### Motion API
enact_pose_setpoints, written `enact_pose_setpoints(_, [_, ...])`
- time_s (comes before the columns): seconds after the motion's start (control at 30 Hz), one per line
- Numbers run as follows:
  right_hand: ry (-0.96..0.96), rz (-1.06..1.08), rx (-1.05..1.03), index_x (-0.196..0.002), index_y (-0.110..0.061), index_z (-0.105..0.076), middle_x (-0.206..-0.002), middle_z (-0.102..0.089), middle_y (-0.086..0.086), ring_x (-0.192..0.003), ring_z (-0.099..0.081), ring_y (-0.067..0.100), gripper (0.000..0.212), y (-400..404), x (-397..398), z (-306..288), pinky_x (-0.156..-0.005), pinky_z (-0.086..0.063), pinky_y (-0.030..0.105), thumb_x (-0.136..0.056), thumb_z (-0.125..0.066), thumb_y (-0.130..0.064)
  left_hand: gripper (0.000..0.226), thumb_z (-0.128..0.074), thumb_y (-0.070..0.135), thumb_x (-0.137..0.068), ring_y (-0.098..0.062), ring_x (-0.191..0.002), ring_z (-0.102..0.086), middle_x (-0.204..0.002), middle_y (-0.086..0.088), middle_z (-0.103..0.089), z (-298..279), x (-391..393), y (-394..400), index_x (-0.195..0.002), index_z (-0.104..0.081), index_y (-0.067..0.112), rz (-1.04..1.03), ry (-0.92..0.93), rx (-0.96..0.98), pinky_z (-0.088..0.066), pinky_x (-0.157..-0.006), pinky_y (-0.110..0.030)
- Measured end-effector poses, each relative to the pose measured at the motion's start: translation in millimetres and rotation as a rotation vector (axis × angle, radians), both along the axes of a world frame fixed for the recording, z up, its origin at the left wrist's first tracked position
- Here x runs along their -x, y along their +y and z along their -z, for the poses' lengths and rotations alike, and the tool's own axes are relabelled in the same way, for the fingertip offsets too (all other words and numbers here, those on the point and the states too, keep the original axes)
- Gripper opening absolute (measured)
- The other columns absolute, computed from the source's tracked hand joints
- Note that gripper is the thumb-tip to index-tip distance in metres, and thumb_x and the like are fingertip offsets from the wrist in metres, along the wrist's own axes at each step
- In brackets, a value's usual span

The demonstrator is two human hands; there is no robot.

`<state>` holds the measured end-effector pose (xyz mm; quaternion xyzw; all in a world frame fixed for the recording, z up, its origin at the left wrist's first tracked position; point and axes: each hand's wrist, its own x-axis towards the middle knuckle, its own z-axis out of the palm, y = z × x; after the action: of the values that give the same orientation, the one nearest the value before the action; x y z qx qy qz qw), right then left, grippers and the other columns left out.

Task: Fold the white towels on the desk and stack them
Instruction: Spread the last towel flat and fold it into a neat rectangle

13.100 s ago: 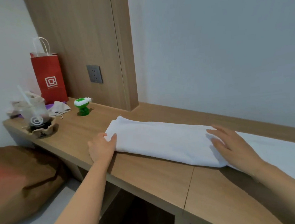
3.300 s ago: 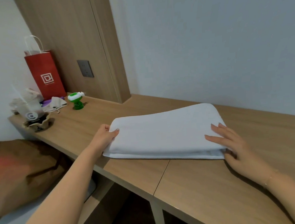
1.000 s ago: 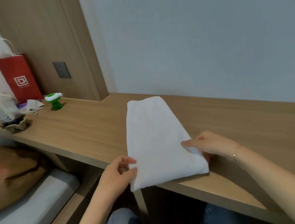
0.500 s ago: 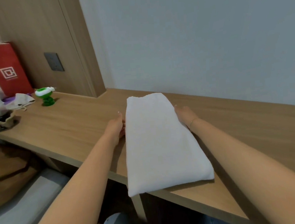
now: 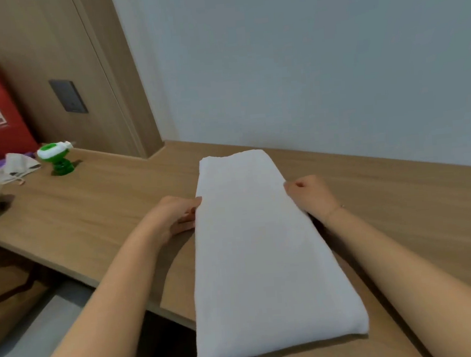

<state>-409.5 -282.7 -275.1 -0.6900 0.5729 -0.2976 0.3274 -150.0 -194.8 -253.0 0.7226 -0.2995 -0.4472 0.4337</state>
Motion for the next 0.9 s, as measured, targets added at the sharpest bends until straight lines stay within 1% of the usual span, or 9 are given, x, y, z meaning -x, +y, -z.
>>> enact_pose_setpoints(0.07, [0.014, -0.034, -0.192, -0.057, -0.011, -0.056, -0.039, -0.055, 0.001, -0.033, -0.052, 0.015, 0.039, -13.9, 1.3, -15.8, -0.034, -0.035, 0.017, -0.091, -0.054, -0.03, 0.014, -0.066, 0.013, -0.092, -0.013, -0.058, -0.064, -0.055, -0.001, -0.063, -11.5, -11.5, -14.5, -0.081, -0.062, 0.004, 0.01, 0.02, -0.008, -0.056, -0.053, -0.024])
enact_pose_setpoints(0.17, [-0.064, -0.018, -0.262, -0.065, -0.007, -0.061, -0.043, -0.06, 0.003, -0.034, -0.057, 0.015, 0.043, -42.1, -13.9, -26.8, -0.034, -0.04, 0.017, -0.092, -0.054, -0.04, 0.021, -0.057, 0.025, -0.099, -0.015, -0.065, -0.067, -0.075, -0.006, -0.071, -18.0, -15.9, -46.2, -0.093, -0.062, 0.005, -0.042, 0.083, 0.056, -0.056, -0.051, -0.024])
enact_pose_setpoints(0.23, [-0.11, 0.008, -0.207, -0.064, -0.007, -0.06, -0.05, -0.062, 0.003, -0.042, -0.057, 0.015, 0.048, -63.2, -31.3, -23.4, -0.039, -0.038, 0.018, -0.093, -0.053, -0.045, 0.032, -0.052, 0.036, -0.101, -0.014, -0.059, -0.06, -0.07, -0.003, -0.064, -15.0, -13.6, -67.6, -0.09, -0.061, 0.007, -0.058, 0.074, 0.047, -0.051, -0.048, -0.024])
enact_pose_setpoints(0.33, [-0.109, 0.017, -0.061, -0.061, -0.009, -0.052, -0.063, -0.053, 0.009, -0.061, -0.047, 0.02, 0.05, -90.7, -52.1, -11.0, -0.055, -0.031, 0.03, -0.097, -0.048, -0.044, 0.049, -0.048, 0.053, -0.098, -0.013, -0.048, -0.05, -0.058, 0.001, -0.057, 1.3, -15.4, -91.3, -0.072, -0.056, 0.012, -0.038, -0.221, -0.013, -0.038, -0.049, -0.025])
enact_pose_setpoints(0.4, [-0.093, 0.002, 0.02, -0.05, -0.015, -0.038, -0.053, -0.041, 0.004, -0.056, -0.038, 0.021, 0.055, -100.4, -55.8, -1.3, -0.059, -0.028, 0.032, -0.099, -0.046, -0.039, 0.052, -0.05, 0.062, -0.092, -0.014, -0.046, -0.038, -0.054, 0.001, -0.045, 14.7, -18.6, -99.3, -0.065, -0.044, 0.017, -0.031, -0.347, 0.07, -0.031, -0.049, -0.026])
enact_pose_setpoints(0.5, [-0.042, 0.009, 0.12, -0.05, -0.02, -0.031, -0.047, -0.033, -0.003, -0.05, -0.033, 0.018, 0.055, -110.2, -57.2, 11.5, -0.058, -0.028, 0.033, -0.099, -0.046, -0.039, 0.058, -0.052, 0.071, -0.085, -0.013, -0.048, -0.035, -0.056, 0.001, -0.041, 20.8, -20.2, -105.5, -0.066, -0.046, 0.016, -0.015, -0.277, 0.157, -0.028, -0.048, -0.024])
enact_pose_setpoints(0.63, [-0.004, 0.018, 0.177, -0.053, -0.019, -0.034, -0.051, -0.037, -0.002, -0.055, -0.036, 0.022, 0.052, -110.4, -58.6, 16.2, -0.058, -0.031, 0.035, -0.099, -0.046, -0.04, 0.05, -0.058, 0.055, -0.091, -0.012, -0.055, -0.054, -0.063, 0.002, -0.062, 17.7, -13.9, -103.9, -0.076, -0.065, 0.008, -0.03, -0.215, 0.229, -0.043, -0.053, -0.024])
enact_pose_setpoints(0.8, [0.041, 0.029, 0.269, -0.052, -0.018, -0.034, -0.052, -0.037, -0.001, -0.06, -0.038, 0.023, 0.051, -107.9, -57.5, 14.0, -0.058, -0.026, 0.034, -0.1, -0.048, -0.029, 0.036, -0.059, 0.035, -0.095, -0.029, -0.074, -0.062, -0.083, -0.016, -0.071, 18.2, -16.7, -103.6, -0.088, -0.067, 0.0, -0.115, -0.35, 0.269, -0.054, -0.08, -0.046])
enact_pose_setpoints(0.9, [0.082, 0.06, 0.29, -0.051, -0.017, -0.032, -0.05, -0.033, -0.002, -0.06, -0.037, 0.024, 0.052, -108.4, -59.8, 13.2, -0.057, -0.023, 0.033, -0.099, -0.051, -0.027, 0.03, -0.057, 0.034, -0.097, -0.029, -0.089, -0.067, -0.091, -0.01, -0.072, 20.2, -21.5, -111.7, -0.092, -0.068, 0.006, -0.113, -0.41, 0.249, -0.052, -0.078, -0.038])
